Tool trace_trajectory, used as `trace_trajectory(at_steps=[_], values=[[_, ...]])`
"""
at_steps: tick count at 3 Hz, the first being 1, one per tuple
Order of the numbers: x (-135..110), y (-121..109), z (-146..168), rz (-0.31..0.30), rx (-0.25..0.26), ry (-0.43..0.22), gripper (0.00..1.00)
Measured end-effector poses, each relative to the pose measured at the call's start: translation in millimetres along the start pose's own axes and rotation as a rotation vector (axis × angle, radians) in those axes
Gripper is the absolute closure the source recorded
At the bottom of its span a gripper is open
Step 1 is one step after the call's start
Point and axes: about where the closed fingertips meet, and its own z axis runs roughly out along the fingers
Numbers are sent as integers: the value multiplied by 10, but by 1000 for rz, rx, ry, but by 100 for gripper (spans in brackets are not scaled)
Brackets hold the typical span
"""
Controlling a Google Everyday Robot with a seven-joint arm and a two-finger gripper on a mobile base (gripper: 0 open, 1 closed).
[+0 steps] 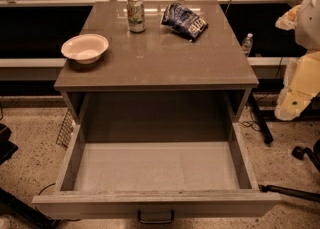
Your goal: Close top drawer
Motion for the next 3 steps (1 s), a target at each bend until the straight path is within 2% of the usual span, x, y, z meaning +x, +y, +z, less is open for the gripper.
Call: trace_trajectory(at_steps=[2,3], values=[[16,9,-1,16,16,-17,0],[160,151,190,83,32,-75,0]])
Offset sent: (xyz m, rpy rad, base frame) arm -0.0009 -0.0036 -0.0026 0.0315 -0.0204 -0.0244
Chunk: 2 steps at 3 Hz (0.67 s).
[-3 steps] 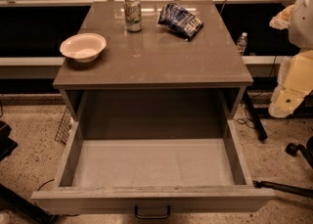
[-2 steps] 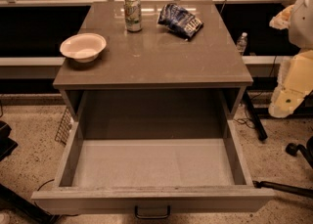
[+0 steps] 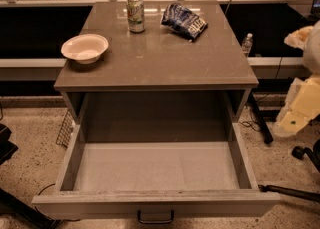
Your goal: Close top drawer
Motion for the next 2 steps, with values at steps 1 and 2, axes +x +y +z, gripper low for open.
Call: trace_trajectory(at_steps=[1,2], values=[[327,299,221,91,13,-64,0],[727,737,505,158,11,-103,16]])
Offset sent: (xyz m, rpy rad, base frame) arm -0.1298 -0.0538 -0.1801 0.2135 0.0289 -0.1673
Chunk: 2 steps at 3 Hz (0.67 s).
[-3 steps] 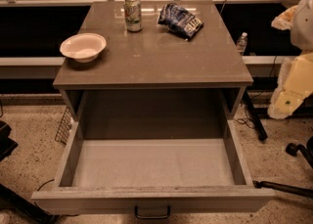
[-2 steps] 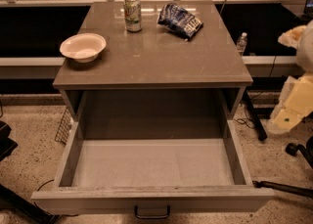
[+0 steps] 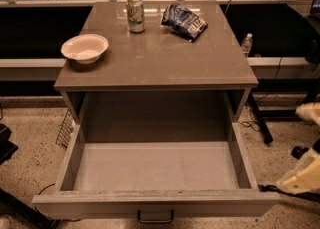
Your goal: Close top drawer
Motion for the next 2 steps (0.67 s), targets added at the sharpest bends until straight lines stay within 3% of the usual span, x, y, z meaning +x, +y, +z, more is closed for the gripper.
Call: trace_trajectory(at_steps=[1,2], values=[[725,602,389,55,-43,21,47],[1121,944,619,90,-73,29,69]])
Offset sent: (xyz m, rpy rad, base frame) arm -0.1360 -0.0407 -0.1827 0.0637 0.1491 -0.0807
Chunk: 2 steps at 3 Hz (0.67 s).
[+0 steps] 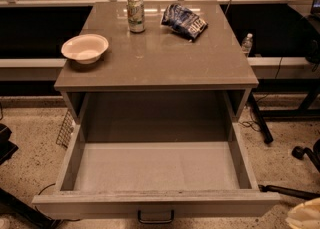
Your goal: Close top drawer
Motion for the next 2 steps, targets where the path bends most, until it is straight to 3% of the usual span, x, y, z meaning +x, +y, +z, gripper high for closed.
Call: trace_trajectory(at_steps=[1,2], values=[[121,198,242,-23,-82,10,93],[126,216,257,-25,-89,11,100]])
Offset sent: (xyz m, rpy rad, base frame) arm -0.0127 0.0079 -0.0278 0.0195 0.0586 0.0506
